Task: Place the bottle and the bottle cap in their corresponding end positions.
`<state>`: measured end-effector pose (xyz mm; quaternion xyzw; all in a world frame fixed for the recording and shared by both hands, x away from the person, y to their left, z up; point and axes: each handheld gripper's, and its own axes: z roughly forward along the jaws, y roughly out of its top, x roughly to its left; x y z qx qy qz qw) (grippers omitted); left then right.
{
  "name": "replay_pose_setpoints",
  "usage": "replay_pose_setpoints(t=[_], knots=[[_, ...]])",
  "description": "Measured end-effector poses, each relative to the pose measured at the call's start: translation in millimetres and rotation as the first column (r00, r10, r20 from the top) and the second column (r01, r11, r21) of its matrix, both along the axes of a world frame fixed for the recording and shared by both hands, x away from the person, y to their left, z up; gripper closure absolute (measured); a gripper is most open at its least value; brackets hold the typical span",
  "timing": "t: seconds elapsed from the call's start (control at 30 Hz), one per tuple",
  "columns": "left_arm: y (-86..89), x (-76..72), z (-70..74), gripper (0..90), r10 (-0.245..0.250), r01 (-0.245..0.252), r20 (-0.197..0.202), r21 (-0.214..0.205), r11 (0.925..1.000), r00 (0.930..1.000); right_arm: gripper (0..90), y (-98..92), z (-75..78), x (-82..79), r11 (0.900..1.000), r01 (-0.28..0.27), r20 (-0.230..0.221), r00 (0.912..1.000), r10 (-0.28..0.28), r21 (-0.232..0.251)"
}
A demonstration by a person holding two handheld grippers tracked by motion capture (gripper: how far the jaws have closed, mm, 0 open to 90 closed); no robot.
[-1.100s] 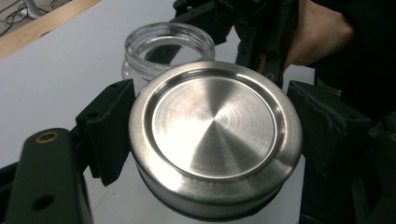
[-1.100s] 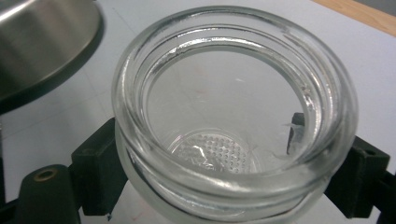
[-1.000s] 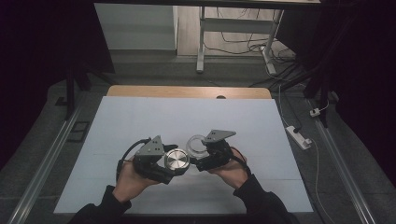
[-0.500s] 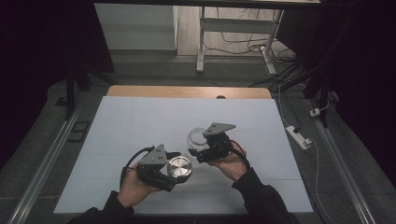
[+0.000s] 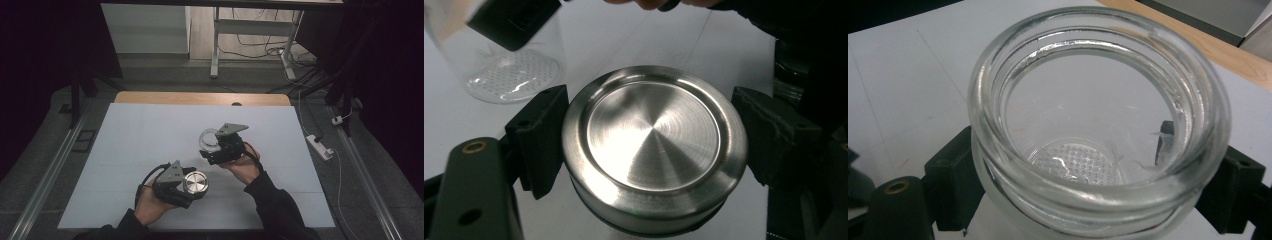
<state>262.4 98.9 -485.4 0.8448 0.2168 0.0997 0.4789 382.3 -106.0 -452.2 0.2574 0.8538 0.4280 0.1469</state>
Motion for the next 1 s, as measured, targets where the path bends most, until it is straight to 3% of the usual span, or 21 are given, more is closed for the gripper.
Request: replay_pose_setpoints(t=[0.2, 1.0], knots=[[-6.4, 4.8, -9.4, 20.2, 0.006, -0.006, 0.009, 0.021, 0.9998, 0.9999, 14.9, 3.0, -2.0, 12.0, 0.9998, 0.018, 0.001, 0.9998, -0.018, 0.002], [-20.5, 40.3, -39.5, 20.2, 0.059, -0.057, -0.028, 0.072, 0.9958, 0.9979, 14.9, 19.8, -25.3, 47.2, 0.9984, 0.052, -0.002, 0.9986, -0.053, -0.021]])
